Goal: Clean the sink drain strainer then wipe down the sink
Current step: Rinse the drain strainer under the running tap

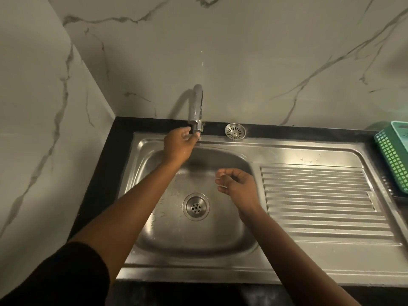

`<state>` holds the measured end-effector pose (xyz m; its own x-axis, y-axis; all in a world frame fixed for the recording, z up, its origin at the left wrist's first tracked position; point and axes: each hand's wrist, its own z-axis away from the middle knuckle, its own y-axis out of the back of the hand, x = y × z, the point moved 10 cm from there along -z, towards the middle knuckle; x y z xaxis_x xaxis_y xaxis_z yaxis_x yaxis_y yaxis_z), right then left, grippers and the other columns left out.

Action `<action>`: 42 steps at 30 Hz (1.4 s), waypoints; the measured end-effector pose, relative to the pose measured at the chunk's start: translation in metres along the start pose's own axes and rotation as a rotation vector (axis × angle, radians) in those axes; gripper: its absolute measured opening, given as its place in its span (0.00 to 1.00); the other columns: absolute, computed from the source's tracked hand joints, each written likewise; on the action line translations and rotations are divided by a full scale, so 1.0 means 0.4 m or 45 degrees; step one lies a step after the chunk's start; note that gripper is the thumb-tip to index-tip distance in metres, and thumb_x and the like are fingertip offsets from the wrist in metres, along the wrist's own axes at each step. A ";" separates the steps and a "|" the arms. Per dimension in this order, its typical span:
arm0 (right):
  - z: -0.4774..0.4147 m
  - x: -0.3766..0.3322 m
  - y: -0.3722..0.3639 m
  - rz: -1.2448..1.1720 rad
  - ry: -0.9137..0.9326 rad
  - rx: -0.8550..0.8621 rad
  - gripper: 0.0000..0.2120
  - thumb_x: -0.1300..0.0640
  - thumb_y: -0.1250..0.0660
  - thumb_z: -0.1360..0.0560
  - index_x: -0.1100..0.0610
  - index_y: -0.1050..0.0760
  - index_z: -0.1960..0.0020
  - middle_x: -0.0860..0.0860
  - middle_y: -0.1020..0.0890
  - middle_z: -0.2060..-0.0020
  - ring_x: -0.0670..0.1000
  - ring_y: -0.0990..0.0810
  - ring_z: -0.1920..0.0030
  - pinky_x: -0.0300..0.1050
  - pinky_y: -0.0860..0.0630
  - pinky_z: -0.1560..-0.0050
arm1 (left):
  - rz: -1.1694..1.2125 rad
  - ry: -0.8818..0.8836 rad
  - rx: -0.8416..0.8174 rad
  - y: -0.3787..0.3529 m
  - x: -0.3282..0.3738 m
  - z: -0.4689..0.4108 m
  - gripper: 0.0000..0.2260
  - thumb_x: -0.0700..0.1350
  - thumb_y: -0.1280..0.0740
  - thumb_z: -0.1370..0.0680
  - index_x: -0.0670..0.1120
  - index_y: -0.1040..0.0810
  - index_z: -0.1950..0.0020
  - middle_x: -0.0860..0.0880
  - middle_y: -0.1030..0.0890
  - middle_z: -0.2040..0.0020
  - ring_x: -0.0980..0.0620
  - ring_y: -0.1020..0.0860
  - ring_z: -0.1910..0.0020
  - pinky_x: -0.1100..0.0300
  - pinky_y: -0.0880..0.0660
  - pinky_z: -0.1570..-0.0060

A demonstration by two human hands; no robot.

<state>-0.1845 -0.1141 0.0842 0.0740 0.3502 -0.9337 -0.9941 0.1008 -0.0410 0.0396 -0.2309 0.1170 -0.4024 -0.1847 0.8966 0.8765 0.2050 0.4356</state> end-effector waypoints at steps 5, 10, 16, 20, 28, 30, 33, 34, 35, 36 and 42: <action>-0.032 -0.003 0.014 0.040 -0.014 0.020 0.06 0.57 0.28 0.21 0.50 0.13 0.54 0.51 0.11 0.55 0.51 0.12 0.53 0.39 0.18 0.57 | -0.050 0.008 0.087 -0.031 0.017 -0.077 0.16 0.52 0.24 0.23 0.39 0.16 0.56 0.43 0.15 0.61 0.42 0.15 0.59 0.41 0.16 0.53; -0.056 -0.001 0.036 0.071 -0.022 0.033 0.05 0.59 0.29 0.21 0.54 0.14 0.52 0.50 0.12 0.56 0.51 0.12 0.54 0.38 0.18 0.58 | -0.020 0.053 0.212 -0.028 0.006 -0.093 0.14 0.49 0.22 0.25 0.38 0.16 0.53 0.46 0.19 0.62 0.37 0.15 0.60 0.41 0.15 0.58; -0.096 0.004 0.036 0.089 -0.030 0.022 0.06 0.64 0.30 0.21 0.57 0.14 0.50 0.53 0.12 0.55 0.50 0.13 0.54 0.40 0.17 0.55 | 0.056 0.151 0.182 -0.028 -0.049 -0.122 0.15 0.46 0.26 0.23 0.49 0.24 0.68 0.34 0.16 0.62 0.41 0.18 0.66 0.47 0.22 0.64; -0.128 0.003 0.038 0.158 -0.028 0.036 0.06 0.63 0.29 0.21 0.55 0.14 0.49 0.52 0.12 0.56 0.51 0.13 0.52 0.42 0.16 0.52 | 0.189 0.207 0.136 -0.024 -0.069 -0.127 0.15 0.41 0.26 0.21 0.50 0.21 0.68 0.31 0.15 0.57 0.44 0.21 0.60 0.36 0.18 0.52; -0.308 0.002 0.096 -0.059 -0.182 0.333 0.06 0.60 0.26 0.22 0.58 0.19 0.46 0.55 0.14 0.60 0.48 0.15 0.65 0.44 0.15 0.59 | 0.145 0.194 0.036 -0.003 -0.103 -0.085 0.06 0.43 0.23 0.24 0.43 0.12 0.48 0.48 0.11 0.56 0.49 0.12 0.55 0.51 0.16 0.49; -0.361 0.002 0.113 -0.052 -0.219 0.400 0.10 0.58 0.24 0.23 0.62 0.20 0.45 0.55 0.16 0.64 0.50 0.17 0.68 0.50 0.13 0.56 | 0.203 0.251 -0.014 -0.006 -0.141 -0.053 0.10 0.40 0.25 0.22 0.39 0.13 0.42 0.40 0.11 0.48 0.44 0.13 0.50 0.49 0.17 0.43; -0.419 0.013 0.126 -0.006 -0.311 0.449 0.15 0.51 0.22 0.25 0.62 0.21 0.50 0.57 0.16 0.62 0.53 0.16 0.67 0.55 0.13 0.53 | 0.239 0.305 -0.040 -0.005 -0.195 0.005 0.08 0.39 0.26 0.21 0.42 0.14 0.42 0.44 0.11 0.49 0.46 0.12 0.50 0.50 0.16 0.42; -0.433 0.019 0.127 -0.016 -0.346 0.468 0.16 0.51 0.22 0.25 0.62 0.22 0.50 0.58 0.16 0.61 0.53 0.16 0.68 0.55 0.13 0.53 | 0.225 0.311 -0.040 -0.001 -0.207 0.023 0.07 0.40 0.26 0.21 0.44 0.13 0.43 0.46 0.11 0.51 0.48 0.12 0.51 0.51 0.16 0.43; -0.445 0.023 0.129 -0.030 -0.375 0.486 0.16 0.52 0.22 0.25 0.62 0.23 0.50 0.58 0.16 0.60 0.53 0.16 0.68 0.56 0.13 0.52 | 0.204 0.314 -0.039 0.001 -0.219 0.038 0.07 0.40 0.26 0.21 0.45 0.13 0.44 0.48 0.11 0.52 0.50 0.12 0.52 0.52 0.15 0.44; -0.456 0.024 0.129 -0.039 -0.399 0.499 0.14 0.53 0.23 0.24 0.62 0.23 0.51 0.58 0.16 0.61 0.53 0.16 0.69 0.57 0.13 0.51 | 0.193 0.323 -0.037 0.002 -0.231 0.050 0.06 0.40 0.26 0.21 0.46 0.13 0.45 0.48 0.11 0.53 0.51 0.13 0.53 0.52 0.15 0.45; -0.491 0.015 0.142 0.001 -0.440 0.444 0.12 0.64 0.28 0.21 0.67 0.22 0.40 0.59 0.14 0.58 0.55 0.12 0.61 0.55 0.13 0.49 | 0.309 0.430 -0.025 -0.002 -0.276 0.093 0.05 0.40 0.28 0.19 0.50 0.15 0.48 0.45 0.12 0.49 0.44 0.14 0.46 0.45 0.17 0.40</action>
<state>-0.2564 -0.2893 0.0065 0.1542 0.6330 -0.7586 -0.9125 0.3858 0.1364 0.0736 -0.1750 0.0208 -0.0769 -0.4392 0.8951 0.9415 0.2634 0.2101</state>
